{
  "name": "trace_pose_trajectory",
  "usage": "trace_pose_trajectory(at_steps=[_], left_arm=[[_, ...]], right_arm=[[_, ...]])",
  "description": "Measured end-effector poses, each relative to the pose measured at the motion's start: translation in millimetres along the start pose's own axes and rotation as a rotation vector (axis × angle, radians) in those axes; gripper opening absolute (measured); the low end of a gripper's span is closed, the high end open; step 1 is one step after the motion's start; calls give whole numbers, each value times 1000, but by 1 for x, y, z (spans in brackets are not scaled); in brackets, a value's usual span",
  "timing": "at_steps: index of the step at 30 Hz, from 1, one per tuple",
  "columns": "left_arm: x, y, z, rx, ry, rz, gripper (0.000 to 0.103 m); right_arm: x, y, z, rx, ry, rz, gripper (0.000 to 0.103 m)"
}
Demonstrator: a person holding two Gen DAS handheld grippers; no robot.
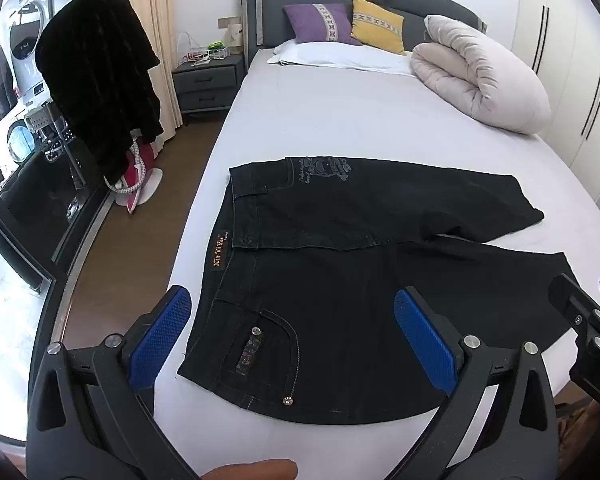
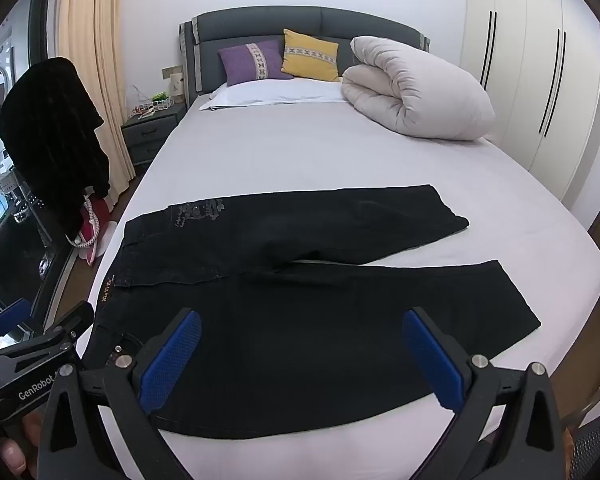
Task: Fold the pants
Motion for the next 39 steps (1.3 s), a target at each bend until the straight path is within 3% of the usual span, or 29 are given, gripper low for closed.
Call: trace_pose_trajectory(at_steps=[39], left_arm=[[0,0,2,5,8,3,103]], right_arm=[[7,-14,0,34,45,-77,103]])
Point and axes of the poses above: each gripper's, at about its wrist camera, not at the fingertips, and x roughly the way its jaws point, z to its right, y to its top, the point moved 1 cm from there along x, roughly the way its jaws point, and after that the axes turned 12 degrees about z, right-handed, at the moved point
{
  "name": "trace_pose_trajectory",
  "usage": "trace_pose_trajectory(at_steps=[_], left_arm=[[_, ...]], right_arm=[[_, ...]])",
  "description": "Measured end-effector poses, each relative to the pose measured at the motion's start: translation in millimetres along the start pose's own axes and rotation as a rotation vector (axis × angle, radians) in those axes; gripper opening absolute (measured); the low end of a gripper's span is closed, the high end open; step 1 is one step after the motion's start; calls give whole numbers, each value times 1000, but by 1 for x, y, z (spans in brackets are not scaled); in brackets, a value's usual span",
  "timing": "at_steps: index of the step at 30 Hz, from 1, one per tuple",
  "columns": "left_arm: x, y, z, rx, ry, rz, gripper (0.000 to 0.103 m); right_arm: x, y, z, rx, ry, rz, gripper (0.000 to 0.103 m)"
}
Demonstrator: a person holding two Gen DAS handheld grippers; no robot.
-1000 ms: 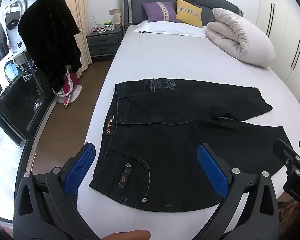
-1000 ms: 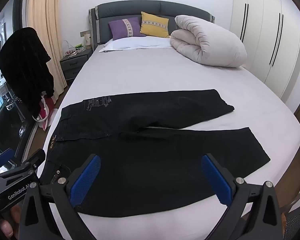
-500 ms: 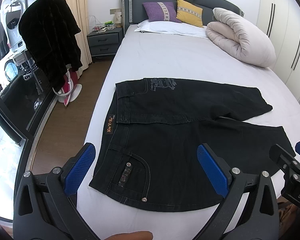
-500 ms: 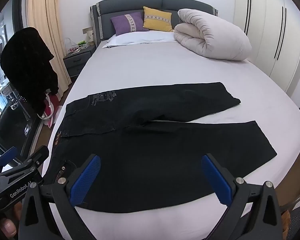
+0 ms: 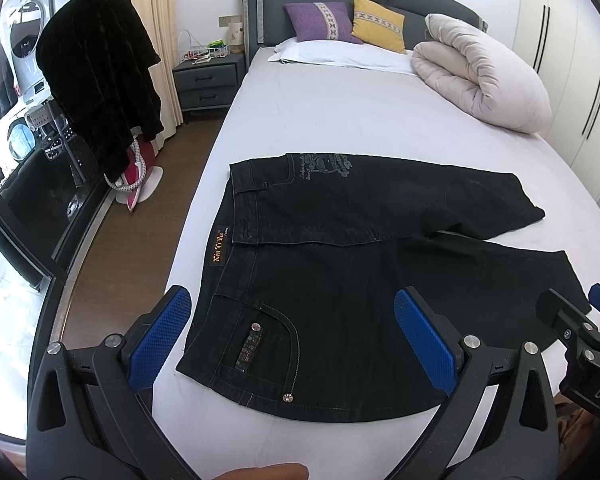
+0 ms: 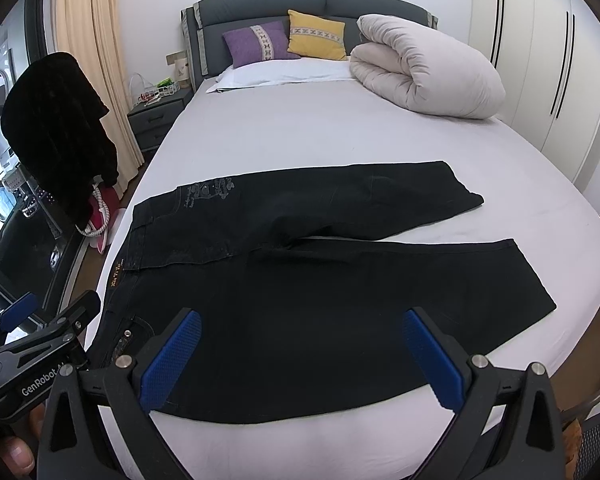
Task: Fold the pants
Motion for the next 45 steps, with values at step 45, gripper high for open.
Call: trace_pose_trajectory(at_steps=[45], left_arm=[[10,-15,5,0,-8,-8,103]], right_arm=[[6,-10,-4,-7,0,-14,103]])
Point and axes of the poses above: each gripper's, at about its wrist camera, not at the fingertips, and x roughly the way its jaws point, z to its right, y to its top, the point moved 1 cm from there along x, roughly the way its jaws point, and after that the axes turned 12 degrees about z, right-handed, at the moved point
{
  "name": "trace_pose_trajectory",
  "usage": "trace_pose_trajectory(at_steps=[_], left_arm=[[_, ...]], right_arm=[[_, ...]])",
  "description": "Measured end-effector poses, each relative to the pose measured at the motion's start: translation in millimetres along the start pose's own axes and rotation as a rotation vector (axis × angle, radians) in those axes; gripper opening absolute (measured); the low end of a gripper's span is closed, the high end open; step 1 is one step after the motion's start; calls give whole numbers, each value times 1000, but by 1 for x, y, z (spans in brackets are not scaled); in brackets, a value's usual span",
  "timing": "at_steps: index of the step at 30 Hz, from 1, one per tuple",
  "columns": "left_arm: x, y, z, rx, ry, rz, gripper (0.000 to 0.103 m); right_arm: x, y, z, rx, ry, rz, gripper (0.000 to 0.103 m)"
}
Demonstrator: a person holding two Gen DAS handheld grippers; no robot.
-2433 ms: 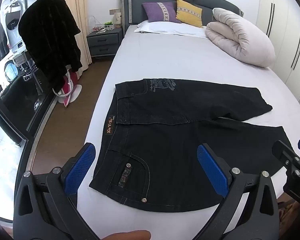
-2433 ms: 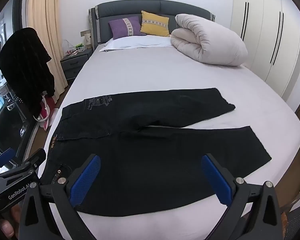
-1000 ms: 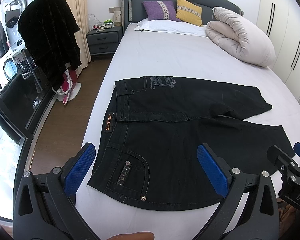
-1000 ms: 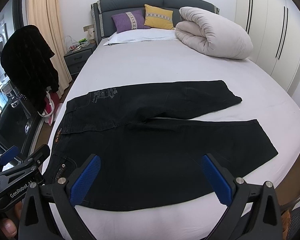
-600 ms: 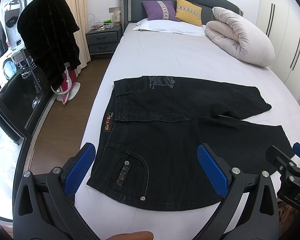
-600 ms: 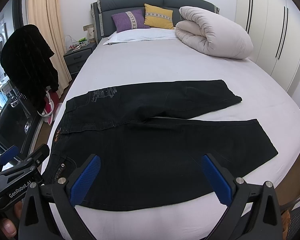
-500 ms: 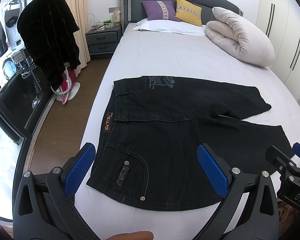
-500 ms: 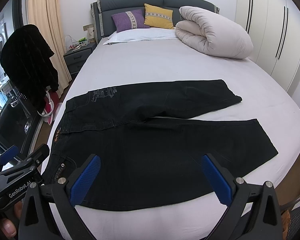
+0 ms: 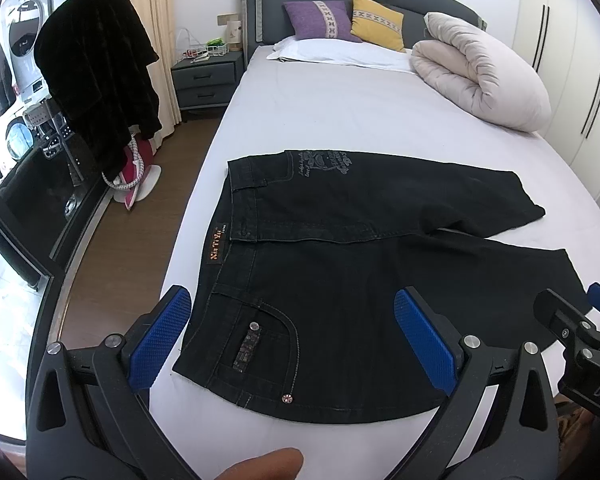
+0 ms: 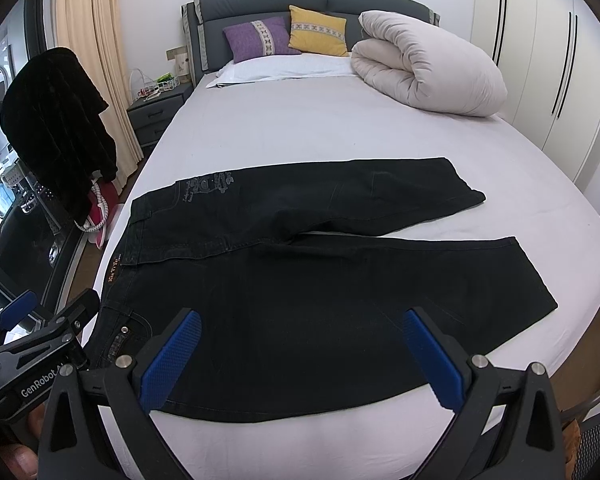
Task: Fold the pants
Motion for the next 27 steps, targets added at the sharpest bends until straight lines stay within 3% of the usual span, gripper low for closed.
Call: trace_pose_trajectory(at_steps=[7,11,16,19,21,24,27], left_arm=[[16,1,-16,-71,-66,-41,103],[32,1,-28,-151,-165,-63,103],[48,5,-40,-233,-274,-14,103],[60,6,-47,-257,-292,5,103],[79,5,-46,-234,-317,-66,103],[113,9,-57,-258,-277,-142,103],[149,38,-72,-232,-302,-83,103]], right_arm=[[7,-1,-1,-8,1,-17,103],[15,4,0,-13,7,-36,103],[29,7,0,-19,27,-41,103],[40,15,0,-31,62,-24,103],[49,22,0,-51,93,-7,103],[68,35,1,-96,156,0,103],[89,47,5,-137,223,-5,103]])
Point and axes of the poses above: each gripper's, at about its wrist camera, not at the fingertips, and x roughly the way its jaws point, z to its right, y to its top, the point moved 1 cm from there along x, roughly the way its jaws point, and after that the axes turned 12 degrees about z, right-handed, at the moved point
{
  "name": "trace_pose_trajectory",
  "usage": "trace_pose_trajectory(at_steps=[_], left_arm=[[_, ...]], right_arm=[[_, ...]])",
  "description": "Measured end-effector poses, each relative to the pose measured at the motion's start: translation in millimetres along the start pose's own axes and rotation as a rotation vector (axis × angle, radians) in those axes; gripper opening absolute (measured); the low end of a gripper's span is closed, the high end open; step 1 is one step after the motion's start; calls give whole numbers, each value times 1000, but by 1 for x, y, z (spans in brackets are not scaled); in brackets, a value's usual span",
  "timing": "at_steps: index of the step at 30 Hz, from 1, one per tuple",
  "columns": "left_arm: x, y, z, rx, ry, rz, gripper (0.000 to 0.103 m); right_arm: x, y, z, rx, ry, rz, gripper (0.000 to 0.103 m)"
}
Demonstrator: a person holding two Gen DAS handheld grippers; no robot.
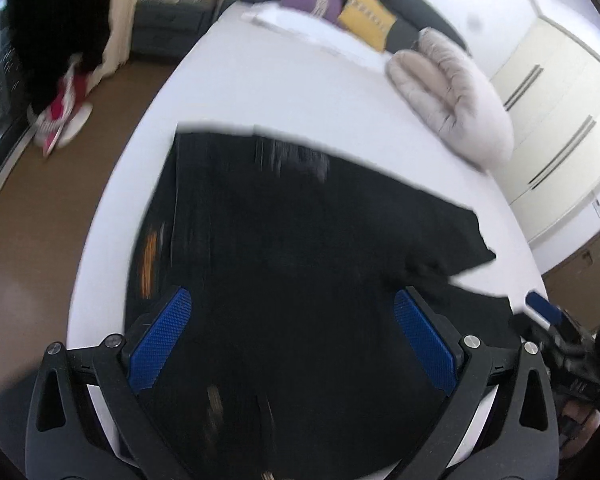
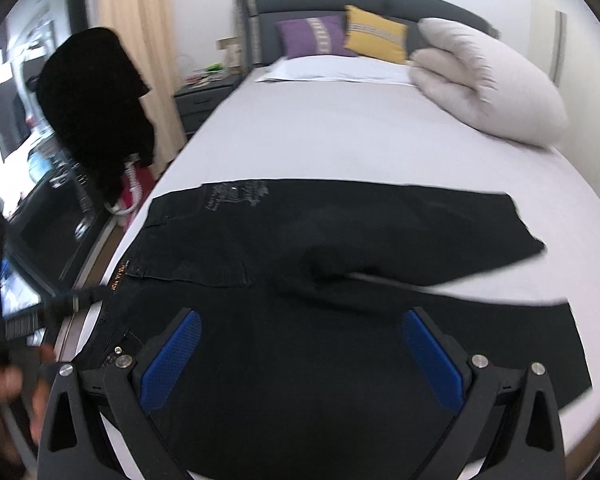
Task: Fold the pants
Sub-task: 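Grasp the jeans waistband with the left tool while the right tool grasps the waistband's other end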
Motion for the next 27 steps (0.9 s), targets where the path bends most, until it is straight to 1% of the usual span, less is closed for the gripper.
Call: trace_pose_trajectory(at_steps=[1,3,5,6,7,9,11,13,15,18,19,20,21,22,23,24,25,26,27], left_arm=[[14,18,-3,57,10,22,103],[47,49,-5,157,-11,12,103],[92,83,-10,268,-20,-25,103],[108,93,-12,304,-29,-44,103],[137,107,-16,352,-42,-90,103],[175,121,-26,393,-38,-153,103],[218,131,-37,416,-36,-225,103],[238,131,-43,425,-44,-261,103],[263,131,-48,442,-45,-310,103],[289,124,-51,475,-71,-394,103],[300,120,-54,490,-74,-430,99],[304,118,-56,497,-72,-445,96],[307,118,-59,498,-74,-446,95],[309,120,-62,488,-85,-442,90],[311,122,-65,479,-89,-441,79],[312,124,-67,474,-89,-442,73],[312,126,-68,471,-92,-445,60],[313,128,-69,464,-99,-452,45],[306,128,-68,462,-99,-452,36]], right_arm=[[7,4,3,-16,15,-2,103],[19,11,10,-49,53,-1,103],[28,15,15,-79,81,-6,103],[32,17,18,-95,98,-8,103],[34,18,20,-106,114,-9,102],[41,17,25,-128,156,-15,102],[48,13,31,-133,186,-27,98],[58,9,39,-129,201,-54,95],[70,6,43,-123,213,-76,92],[85,6,46,-123,232,-103,89],[90,8,46,-128,235,-107,87],[92,8,46,-132,238,-108,86],[95,9,46,-138,242,-112,81],[99,11,46,-145,247,-118,77],[102,13,47,-149,254,-123,75],[106,17,46,-156,261,-122,72],[110,21,45,-166,264,-117,72],[113,25,43,-179,264,-111,71],[117,30,41,-193,266,-106,70]])
Point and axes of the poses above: each gripper's, at about its wrist camera, not at the fingertips, and x roughly the way its jaws point, z to its right, y to its top, the point moved 1 cm from there along x, roughly the way its jaws point, and after that the axes turned 12 degrees about z, right-handed, at the moved point
